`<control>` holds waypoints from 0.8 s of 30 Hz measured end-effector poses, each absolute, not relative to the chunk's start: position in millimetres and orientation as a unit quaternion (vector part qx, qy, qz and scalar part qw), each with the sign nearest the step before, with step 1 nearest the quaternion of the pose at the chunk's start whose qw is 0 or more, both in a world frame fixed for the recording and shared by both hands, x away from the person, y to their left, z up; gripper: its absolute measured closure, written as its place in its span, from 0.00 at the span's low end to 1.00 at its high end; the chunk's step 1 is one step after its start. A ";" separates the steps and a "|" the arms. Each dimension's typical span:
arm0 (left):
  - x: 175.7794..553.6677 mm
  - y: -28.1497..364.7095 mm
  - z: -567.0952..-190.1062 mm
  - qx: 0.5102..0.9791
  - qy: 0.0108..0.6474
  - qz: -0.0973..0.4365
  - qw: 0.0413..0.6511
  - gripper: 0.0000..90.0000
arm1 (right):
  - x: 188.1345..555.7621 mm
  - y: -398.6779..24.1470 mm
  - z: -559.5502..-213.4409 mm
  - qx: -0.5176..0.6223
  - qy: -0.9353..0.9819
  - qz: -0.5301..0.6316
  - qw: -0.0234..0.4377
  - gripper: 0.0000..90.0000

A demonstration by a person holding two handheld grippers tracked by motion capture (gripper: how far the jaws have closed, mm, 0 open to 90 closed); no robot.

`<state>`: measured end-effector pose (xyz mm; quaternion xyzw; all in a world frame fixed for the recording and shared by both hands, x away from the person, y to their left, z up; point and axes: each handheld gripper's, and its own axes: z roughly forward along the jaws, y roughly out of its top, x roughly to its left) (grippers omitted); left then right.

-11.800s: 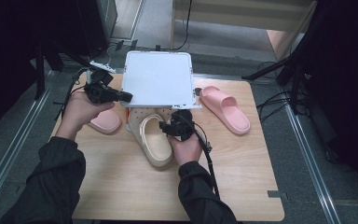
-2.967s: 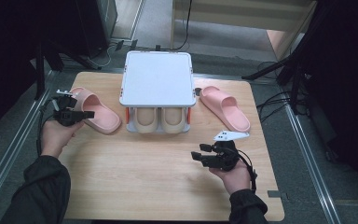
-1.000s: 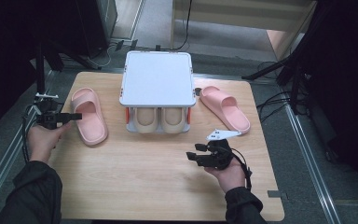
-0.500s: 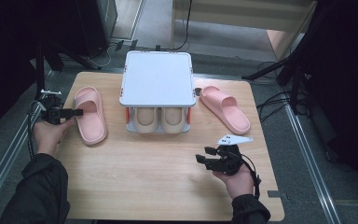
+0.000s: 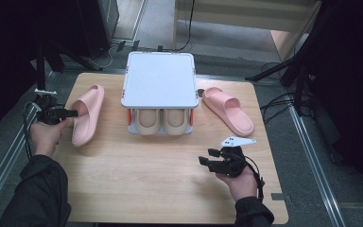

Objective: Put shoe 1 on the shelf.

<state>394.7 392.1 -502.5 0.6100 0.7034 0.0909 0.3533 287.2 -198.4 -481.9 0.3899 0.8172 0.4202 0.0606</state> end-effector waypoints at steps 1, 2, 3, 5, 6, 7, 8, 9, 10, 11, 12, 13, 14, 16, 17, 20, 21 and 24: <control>393.8 391.5 -499.9 0.612 0.700 0.094 0.356 0.93 | 287.8 -198.4 -481.8 0.389 0.817 0.420 0.061 0.52; 392.5 390.2 -496.3 0.613 0.696 0.096 0.360 0.93 | 288.2 -198.3 -481.5 0.390 0.817 0.421 0.060 0.52; 390.9 389.1 -492.7 0.617 0.693 0.099 0.360 0.93 | 288.8 -198.0 -481.3 0.390 0.816 0.422 0.060 0.51; 385.6 387.7 -485.6 0.623 0.687 0.105 0.360 0.93 | 291.0 -197.2 -480.6 0.388 0.816 0.425 0.060 0.51; 383.6 387.2 -483.6 0.622 0.686 0.106 0.362 0.93 | 292.4 -196.2 -480.2 0.388 0.815 0.426 0.059 0.51; 381.1 387.3 -481.2 0.623 0.683 0.106 0.366 0.93 | 293.5 -195.4 -480.2 0.386 0.815 0.428 0.058 0.51; 378.9 387.4 -479.0 0.622 0.683 0.104 0.368 0.93 | 294.8 -194.2 -480.1 0.385 0.816 0.428 0.057 0.51; 376.8 387.8 -476.8 0.626 0.681 0.103 0.365 0.93 | 296.1 -192.8 -480.1 0.383 0.816 0.429 0.056 0.51; 374.5 387.2 -474.4 0.627 0.681 0.104 0.364 0.93 | 297.0 -191.1 -480.1 0.382 0.817 0.428 0.054 0.51; 372.9 386.8 -473.2 0.628 0.680 0.107 0.362 0.93 | 298.3 -189.0 -480.0 0.379 0.818 0.429 0.053 0.51; 370.6 386.8 -471.9 0.631 0.678 0.109 0.361 0.93 | 298.8 -187.7 -479.9 0.377 0.819 0.429 0.053 0.51; 368.0 386.5 -470.5 0.631 0.679 0.103 0.361 0.93 | 299.7 -186.1 -479.8 0.374 0.820 0.430 0.051 0.51; 365.3 385.5 -469.6 0.634 0.678 0.102 0.359 0.93 | 301.0 -184.1 -479.7 0.372 0.821 0.431 0.050 0.51; 361.4 383.8 -468.5 0.639 0.676 0.103 0.353 0.93 | 303.5 -180.9 -479.3 0.368 0.822 0.432 0.047 0.51; 359.4 383.1 -468.2 0.645 0.672 0.104 0.349 0.93 | 304.6 -179.9 -479.3 0.366 0.823 0.433 0.046 0.51; 353.7 379.5 -467.1 0.649 0.669 0.102 0.347 0.93 | 307.8 -176.5 -478.8 0.361 0.824 0.434 0.044 0.51; 351.0 378.0 -466.6 0.652 0.667 0.101 0.347 0.93 | 308.9 -175.2 -478.5 0.360 0.824 0.435 0.043 0.51; 344.3 373.3 -465.7 0.655 0.664 0.098 0.348 0.93 | 313.1 -171.0 -477.6 0.356 0.825 0.436 0.039 0.50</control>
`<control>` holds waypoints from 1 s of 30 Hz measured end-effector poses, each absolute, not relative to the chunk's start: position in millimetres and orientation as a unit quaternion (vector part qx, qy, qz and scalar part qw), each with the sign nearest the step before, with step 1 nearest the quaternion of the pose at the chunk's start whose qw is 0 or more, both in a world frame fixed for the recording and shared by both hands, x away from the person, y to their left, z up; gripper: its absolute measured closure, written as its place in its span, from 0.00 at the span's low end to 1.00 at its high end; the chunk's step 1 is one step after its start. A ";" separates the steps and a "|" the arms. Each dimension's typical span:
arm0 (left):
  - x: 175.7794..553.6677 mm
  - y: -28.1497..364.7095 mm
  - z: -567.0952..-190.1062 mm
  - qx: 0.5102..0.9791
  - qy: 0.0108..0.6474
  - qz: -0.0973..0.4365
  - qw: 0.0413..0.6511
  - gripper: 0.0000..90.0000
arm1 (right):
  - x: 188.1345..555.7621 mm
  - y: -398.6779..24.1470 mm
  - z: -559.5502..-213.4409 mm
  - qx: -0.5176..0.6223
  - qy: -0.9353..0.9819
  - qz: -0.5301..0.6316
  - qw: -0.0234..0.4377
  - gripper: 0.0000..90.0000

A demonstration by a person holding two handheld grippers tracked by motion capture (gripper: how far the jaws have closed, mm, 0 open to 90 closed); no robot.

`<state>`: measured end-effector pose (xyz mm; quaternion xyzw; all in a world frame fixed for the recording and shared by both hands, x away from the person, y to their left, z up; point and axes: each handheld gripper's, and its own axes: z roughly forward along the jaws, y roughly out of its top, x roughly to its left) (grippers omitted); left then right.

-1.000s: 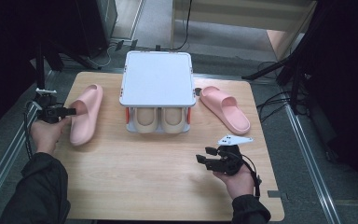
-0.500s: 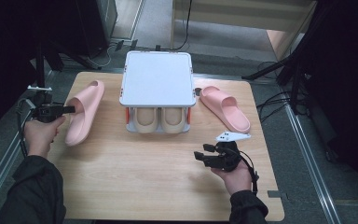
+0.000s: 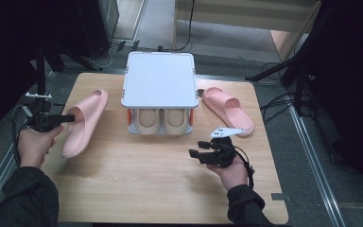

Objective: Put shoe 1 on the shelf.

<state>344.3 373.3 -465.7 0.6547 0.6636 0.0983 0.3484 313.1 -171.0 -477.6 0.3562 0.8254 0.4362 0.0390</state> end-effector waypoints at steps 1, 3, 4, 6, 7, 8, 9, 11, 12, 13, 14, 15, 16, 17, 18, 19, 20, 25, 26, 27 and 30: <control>341.9 371.6 -465.6 0.658 0.661 0.100 0.348 0.93 | 314.1 -170.2 -477.4 0.354 0.826 0.436 0.039 0.50; 336.9 367.4 -465.2 0.658 0.660 0.098 0.349 0.93 | 316.3 -167.2 -476.7 0.352 0.827 0.437 0.036 0.50; 333.6 365.2 -465.0 0.662 0.656 0.097 0.350 0.93 | 317.6 -166.3 -476.2 0.349 0.827 0.438 0.037 0.50; 328.2 361.4 -464.5 0.666 0.651 0.093 0.351 0.93 | 319.8 -167.2 -474.4 0.353 0.823 0.442 0.035 0.50; 326.1 359.8 -464.1 0.668 0.650 0.093 0.351 0.93 | 320.8 -168.2 -474.0 0.353 0.823 0.443 0.036 0.50; 322.5 356.7 -463.3 0.670 0.648 0.094 0.351 0.93 | 321.7 -168.9 -473.6 0.354 0.822 0.446 0.036 0.50; 320.2 354.9 -462.8 0.672 0.646 0.095 0.350 0.93 | 323.2 -170.3 -472.3 0.356 0.819 0.448 0.038 0.51; 314.3 349.3 -461.7 0.677 0.640 0.092 0.352 0.93 | 325.2 -171.6 -470.8 0.359 0.816 0.451 0.037 0.51; 311.3 346.4 -461.0 0.681 0.637 0.093 0.350 0.93 | 326.5 -171.8 -470.4 0.359 0.815 0.453 0.038 0.51; 308.4 343.5 -460.2 0.685 0.633 0.091 0.348 0.92 | 327.4 -171.6 -470.2 0.359 0.815 0.452 0.037 0.51; 305.2 340.4 -459.5 0.691 0.628 0.092 0.346 0.92 | 328.3 -171.0 -470.2 0.359 0.816 0.452 0.038 0.51; 300.7 336.5 -457.8 0.696 0.625 0.094 0.342 0.92 | 328.9 -170.2 -470.2 0.357 0.816 0.452 0.037 0.51; 296.8 333.9 -456.3 0.700 0.621 0.094 0.341 0.92 | 329.4 -168.8 -470.1 0.354 0.818 0.452 0.036 0.52; 293.9 331.9 -455.3 0.702 0.617 0.094 0.342 0.92 | 329.5 -167.5 -470.0 0.351 0.820 0.451 0.035 0.53; 289.8 329.3 -454.1 0.703 0.614 0.093 0.346 0.92 | 329.4 -166.7 -469.7 0.349 0.822 0.449 0.035 0.53; 285.8 326.5 -453.0 0.704 0.611 0.093 0.349 0.92 | 329.6 -165.5 -469.8 0.344 0.824 0.449 0.035 0.54; 280.9 322.7 -451.7 0.708 0.606 0.092 0.352 0.92 | 329.5 -164.6 -469.6 0.342 0.825 0.448 0.035 0.54; 268.0 301.9 -450.7 0.730 0.581 0.088 0.350 0.92 | 330.0 -161.1 -469.3 0.339 0.826 0.449 0.033 0.54; 266.0 296.9 -450.8 0.736 0.575 0.088 0.348 0.92 | 330.1 -160.8 -469.3 0.337 0.827 0.450 0.033 0.54; 264.2 292.6 -450.6 0.742 0.568 0.085 0.347 0.92 | 330.2 -160.4 -469.4 0.336 0.827 0.450 0.034 0.54; 258.9 276.3 -453.1 0.757 0.546 0.073 0.352 0.92 | 329.5 -159.5 -469.3 0.336 0.828 0.448 0.033 0.54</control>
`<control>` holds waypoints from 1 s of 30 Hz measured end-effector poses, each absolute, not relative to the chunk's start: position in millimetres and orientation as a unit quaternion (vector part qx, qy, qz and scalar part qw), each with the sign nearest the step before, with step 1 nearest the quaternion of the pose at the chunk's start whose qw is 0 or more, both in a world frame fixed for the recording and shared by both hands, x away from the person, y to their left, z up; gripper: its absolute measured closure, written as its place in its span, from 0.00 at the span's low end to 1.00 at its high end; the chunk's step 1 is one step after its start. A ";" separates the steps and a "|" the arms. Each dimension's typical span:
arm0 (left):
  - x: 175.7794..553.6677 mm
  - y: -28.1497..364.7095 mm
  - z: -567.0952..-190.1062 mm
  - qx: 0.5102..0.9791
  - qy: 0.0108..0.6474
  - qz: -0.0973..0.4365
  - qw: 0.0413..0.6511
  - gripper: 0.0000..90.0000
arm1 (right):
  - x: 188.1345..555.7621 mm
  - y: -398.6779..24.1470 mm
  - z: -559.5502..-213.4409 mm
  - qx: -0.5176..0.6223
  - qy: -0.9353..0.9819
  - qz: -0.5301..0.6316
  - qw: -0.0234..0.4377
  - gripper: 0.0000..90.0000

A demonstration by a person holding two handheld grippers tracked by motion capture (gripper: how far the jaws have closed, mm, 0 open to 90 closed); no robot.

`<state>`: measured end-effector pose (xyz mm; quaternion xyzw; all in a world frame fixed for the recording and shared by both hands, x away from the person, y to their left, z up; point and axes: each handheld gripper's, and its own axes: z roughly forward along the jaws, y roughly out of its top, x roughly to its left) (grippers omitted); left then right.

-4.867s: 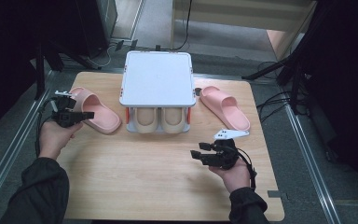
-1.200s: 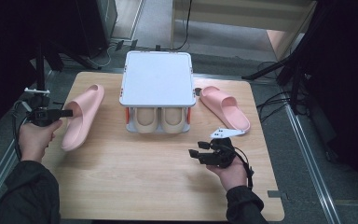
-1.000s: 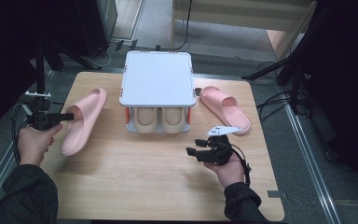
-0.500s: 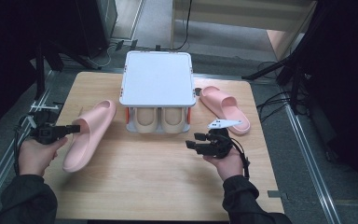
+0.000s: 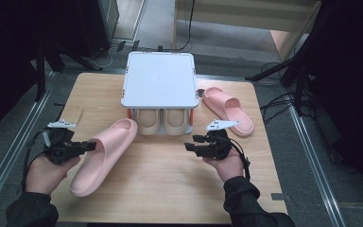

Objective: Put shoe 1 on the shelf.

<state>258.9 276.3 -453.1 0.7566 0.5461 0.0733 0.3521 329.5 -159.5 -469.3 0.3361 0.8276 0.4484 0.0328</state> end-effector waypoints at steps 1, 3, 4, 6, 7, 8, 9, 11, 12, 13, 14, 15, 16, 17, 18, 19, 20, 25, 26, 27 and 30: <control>258.6 274.0 -453.8 0.759 0.543 0.071 0.353 0.92 | 329.7 -159.4 -469.6 0.335 0.828 0.448 0.034 0.54; 258.4 265.5 -457.0 0.767 0.533 0.067 0.351 0.92 | 329.8 -159.3 -469.7 0.335 0.828 0.448 0.033 0.54; 258.8 262.5 -458.7 0.771 0.528 0.065 0.351 0.92 | 329.7 -159.3 -469.7 0.335 0.828 0.448 0.034 0.55; 260.5 253.9 -464.1 0.778 0.519 0.057 0.348 0.91 | 329.4 -159.2 -469.8 0.335 0.829 0.448 0.034 0.55; 262.2 248.4 -467.7 0.785 0.512 0.047 0.345 0.91 | 328.9 -159.0 -469.6 0.336 0.829 0.447 0.033 0.55; 263.3 243.3 -470.5 0.789 0.508 0.045 0.343 0.91 | 328.3 -158.6 -469.5 0.336 0.829 0.446 0.033 0.55; 264.3 238.0 -473.2 0.793 0.504 0.041 0.341 0.91 | 328.2 -158.3 -469.6 0.335 0.829 0.446 0.033 0.55; 267.0 230.0 -477.3 0.803 0.492 0.036 0.335 0.91 | 327.8 -157.6 -470.0 0.332 0.831 0.445 0.033 0.56; 268.3 225.3 -479.3 0.805 0.490 0.034 0.332 0.91 | 327.3 -157.0 -470.2 0.331 0.833 0.442 0.035 0.56; 269.7 221.4 -480.8 0.811 0.483 0.031 0.329 0.91 | 326.7 -156.5 -470.3 0.330 0.834 0.441 0.034 0.57; 271.1 217.7 -482.1 0.815 0.478 0.029 0.326 0.91 | 326.1 -155.8 -470.6 0.328 0.836 0.439 0.033 0.57; 272.3 214.0 -483.6 0.819 0.473 0.031 0.324 0.91 | 325.5 -155.3 -470.7 0.327 0.837 0.437 0.033 0.58; 273.8 210.1 -485.3 0.824 0.467 0.028 0.320 0.91 | 325.1 -155.0 -471.0 0.325 0.839 0.436 0.034 0.58; 274.8 207.9 -486.2 0.826 0.464 0.027 0.318 0.90 | 324.5 -155.1 -471.6 0.326 0.840 0.433 0.033 0.58; 276.1 205.0 -487.8 0.829 0.460 0.026 0.317 0.90 | 324.2 -155.4 -472.0 0.327 0.839 0.434 0.033 0.58; 277.2 202.4 -488.8 0.832 0.456 0.026 0.314 0.89 | 324.1 -155.9 -472.9 0.328 0.838 0.436 0.033 0.58; 278.5 199.7 -490.1 0.836 0.450 0.023 0.312 0.89 | 323.4 -156.2 -473.3 0.331 0.837 0.434 0.031 0.58; 282.5 194.5 -495.3 0.848 0.435 0.015 0.302 0.82 | 318.8 -154.4 -476.0 0.329 0.839 0.432 0.030 0.58; 282.8 194.8 -495.7 0.851 0.430 0.014 0.302 0.81 | 317.9 -154.6 -476.1 0.328 0.839 0.432 0.031 0.58; 283.3 195.5 -495.8 0.853 0.425 0.010 0.303 0.79 | 317.6 -155.0 -476.3 0.328 0.839 0.432 0.033 0.59; 282.2 198.7 -492.9 0.848 0.423 0.002 0.320 0.70 | 315.7 -155.6 -476.9 0.331 0.837 0.434 0.031 0.59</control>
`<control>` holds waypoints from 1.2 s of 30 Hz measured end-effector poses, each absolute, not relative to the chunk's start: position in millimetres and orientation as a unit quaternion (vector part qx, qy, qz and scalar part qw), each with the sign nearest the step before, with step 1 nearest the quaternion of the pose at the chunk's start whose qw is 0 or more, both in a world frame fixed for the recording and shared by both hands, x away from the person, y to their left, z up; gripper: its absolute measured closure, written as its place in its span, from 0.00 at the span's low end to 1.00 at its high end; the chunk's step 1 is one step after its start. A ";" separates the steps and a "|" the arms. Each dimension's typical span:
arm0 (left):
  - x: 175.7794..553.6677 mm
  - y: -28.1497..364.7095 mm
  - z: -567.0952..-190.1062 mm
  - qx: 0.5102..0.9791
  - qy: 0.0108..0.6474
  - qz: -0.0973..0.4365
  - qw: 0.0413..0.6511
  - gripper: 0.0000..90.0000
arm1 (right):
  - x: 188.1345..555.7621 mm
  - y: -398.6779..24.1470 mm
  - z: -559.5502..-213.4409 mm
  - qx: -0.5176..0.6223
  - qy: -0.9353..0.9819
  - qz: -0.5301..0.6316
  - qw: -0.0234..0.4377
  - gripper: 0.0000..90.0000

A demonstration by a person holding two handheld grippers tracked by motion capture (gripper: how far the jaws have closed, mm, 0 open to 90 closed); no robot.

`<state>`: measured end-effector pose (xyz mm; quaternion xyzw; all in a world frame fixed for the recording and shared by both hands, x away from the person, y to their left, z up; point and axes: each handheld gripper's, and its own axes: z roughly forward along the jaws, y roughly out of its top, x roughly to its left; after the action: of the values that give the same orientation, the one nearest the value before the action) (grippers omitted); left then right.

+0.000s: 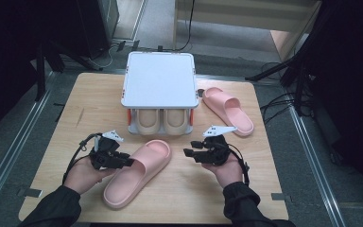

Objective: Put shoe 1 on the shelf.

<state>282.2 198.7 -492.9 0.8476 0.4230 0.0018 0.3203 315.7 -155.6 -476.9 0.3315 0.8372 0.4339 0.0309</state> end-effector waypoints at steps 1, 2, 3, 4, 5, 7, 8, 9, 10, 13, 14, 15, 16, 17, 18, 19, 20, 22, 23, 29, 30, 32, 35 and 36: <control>281.7 200.7 -490.5 0.845 0.423 0.003 0.328 0.65 | 315.4 -155.3 -477.2 0.332 0.837 0.435 0.029 0.59; 280.7 203.3 -487.2 0.843 0.423 0.005 0.331 0.62 | 315.0 -154.5 -477.9 0.331 0.837 0.436 0.027 0.59; 279.5 205.3 -485.2 0.841 0.423 0.009 0.337 0.61 | 314.6 -153.5 -478.3 0.329 0.839 0.433 0.026 0.59; 278.4 207.6 -483.0 0.842 0.420 0.014 0.337 0.60 | 314.4 -152.4 -479.2 0.327 0.840 0.432 0.026 0.59; 276.8 210.2 -480.7 0.842 0.418 0.018 0.340 0.60 | 314.2 -151.3 -479.9 0.328 0.840 0.432 0.024 0.59; 275.2 216.6 -476.1 0.834 0.419 0.021 0.358 0.61 | 313.7 -148.9 -481.4 0.329 0.839 0.433 0.021 0.60; 274.6 220.0 -473.5 0.830 0.421 0.024 0.364 0.63 | 313.4 -147.5 -482.2 0.328 0.839 0.435 0.018 0.61; 274.7 224.3 -471.3 0.825 0.424 0.024 0.372 0.64 | 312.9 -145.8 -483.2 0.329 0.837 0.438 0.012 0.62; 274.7 227.7 -470.4 0.822 0.430 0.027 0.373 0.66 | 312.2 -143.2 -484.5 0.329 0.836 0.440 0.009 0.64; 277.7 235.1 -473.8 0.821 0.441 0.026 0.362 0.78 | 308.6 -135.2 -487.4 0.326 0.835 0.443 0.001 0.73; 279.5 236.5 -476.7 0.822 0.445 0.021 0.356 0.81 | 307.0 -131.7 -488.5 0.322 0.836 0.445 -0.001 0.79; 281.4 236.9 -480.2 0.822 0.448 0.015 0.351 0.82 | 304.9 -127.8 -489.3 0.320 0.837 0.444 -0.004 0.82; 284.1 235.9 -486.0 0.822 0.452 0.007 0.345 0.82 | 303.1 -123.5 -490.3 0.315 0.839 0.444 -0.008 0.85; 285.8 234.4 -490.2 0.826 0.452 -0.001 0.338 0.82 | 301.0 -118.5 -491.5 0.308 0.843 0.441 -0.010 0.86; 286.7 231.6 -493.8 0.827 0.452 -0.006 0.335 0.82 | 299.3 -114.5 -493.3 0.306 0.843 0.443 -0.016 0.86; 287.3 229.3 -495.8 0.830 0.450 -0.010 0.330 0.82 | 297.9 -110.9 -495.3 0.305 0.843 0.442 -0.025 0.86; 287.9 225.9 -497.9 0.834 0.446 -0.010 0.325 0.82 | 296.7 -108.2 -497.1 0.305 0.843 0.442 -0.031 0.87; 288.5 220.3 -499.9 0.840 0.441 -0.006 0.317 0.84 | 293.6 -101.5 -501.1 0.299 0.848 0.435 -0.042 0.90; 289.0 219.9 -500.1 0.839 0.441 -0.008 0.318 0.84 | 291.8 -97.6 -503.6 0.294 0.852 0.432 -0.044 0.90; 284.4 219.6 -501.6 0.836 0.445 -0.018 0.322 0.83 | 293.3 -86.1 -510.4 0.290 0.862 0.414 -0.035 0.90; 283.2 219.1 -501.8 0.836 0.443 -0.021 0.323 0.83 | 294.6 -85.4 -510.5 0.290 0.861 0.417 -0.031 0.90; 279.7 217.5 -501.9 0.837 0.440 -0.024 0.325 0.83 | 297.3 -84.9 -510.2 0.292 0.861 0.415 -0.032 0.89; 275.2 214.1 -501.9 0.836 0.438 -0.030 0.329 0.83 | 300.6 -84.5 -509.9 0.294 0.862 0.411 -0.027 0.89; 274.3 213.4 -501.9 0.836 0.437 -0.030 0.330 0.83 | 301.7 -84.3 -509.7 0.296 0.862 0.411 -0.026 0.89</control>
<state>274.3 213.4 -501.9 0.8363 0.4368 -0.0302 0.3301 301.7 -84.3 -509.7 0.2964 0.8618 0.4109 -0.0257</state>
